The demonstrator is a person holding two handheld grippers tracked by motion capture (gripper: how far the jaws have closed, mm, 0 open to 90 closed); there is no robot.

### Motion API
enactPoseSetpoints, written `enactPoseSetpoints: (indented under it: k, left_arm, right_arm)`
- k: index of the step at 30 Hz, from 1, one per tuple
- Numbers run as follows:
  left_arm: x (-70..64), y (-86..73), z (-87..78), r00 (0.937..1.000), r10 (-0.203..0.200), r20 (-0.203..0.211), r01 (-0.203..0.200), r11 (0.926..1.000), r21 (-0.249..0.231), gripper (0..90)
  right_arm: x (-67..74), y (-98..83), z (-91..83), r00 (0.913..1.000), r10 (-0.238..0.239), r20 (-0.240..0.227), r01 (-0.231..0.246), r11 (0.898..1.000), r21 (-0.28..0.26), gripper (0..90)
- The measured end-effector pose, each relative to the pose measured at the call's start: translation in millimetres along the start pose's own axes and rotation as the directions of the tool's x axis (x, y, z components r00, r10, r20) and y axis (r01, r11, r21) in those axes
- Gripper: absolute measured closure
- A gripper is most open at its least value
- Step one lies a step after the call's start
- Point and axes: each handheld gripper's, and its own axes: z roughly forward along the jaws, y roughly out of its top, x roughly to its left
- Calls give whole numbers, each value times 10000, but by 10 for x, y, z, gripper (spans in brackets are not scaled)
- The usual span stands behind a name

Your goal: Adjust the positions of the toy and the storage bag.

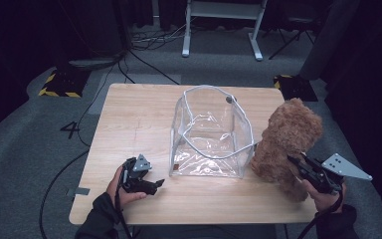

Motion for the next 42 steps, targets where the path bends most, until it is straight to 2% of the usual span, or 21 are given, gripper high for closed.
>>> enactPoseSetpoints:
  k: [1, 3, 9, 10, 16, 29, 42]
  left_arm:
    - [1, -26, 2, 9998, 61, -214, -57, 9998, 170, 165]
    - [10, -47, -2, 9998, -45, -215, 49, 9998, 202, 165]
    - [28, -51, 13, 9999, -39, -162, 43, 9997, 244, 163]
    - [42, -47, 38, 9999, -3, -161, 10, 9992, 412, 164]
    - [61, -53, 67, 9999, -79, -129, 87, 9983, 570, 164]
    - [55, -88, 94, 9994, -232, -255, 238, 9995, 221, 140]
    - [53, -95, 95, 9994, -226, -276, 231, 9996, 168, 139]
  right_arm:
    - [0, 3, -1, 10000, 10, -3, -10, 10000, -7, 774]
    - [-2, 11, -2, 10000, 12, 13, -12, 10000, -25, 775]
    - [-3, 29, 5, 10000, -31, -2, 31, 10000, -87, 775]
    - [-4, 31, 7, 10000, -37, 0, 37, 10000, -86, 776]
    - [-26, 45, 8, 10000, -16, 58, 16, 9999, -125, 781]
    - [-54, 84, 15, 9998, -104, 184, 109, 9996, -278, 789]
    - [-61, 124, 10, 9996, -190, 216, 199, 9990, -401, 794]
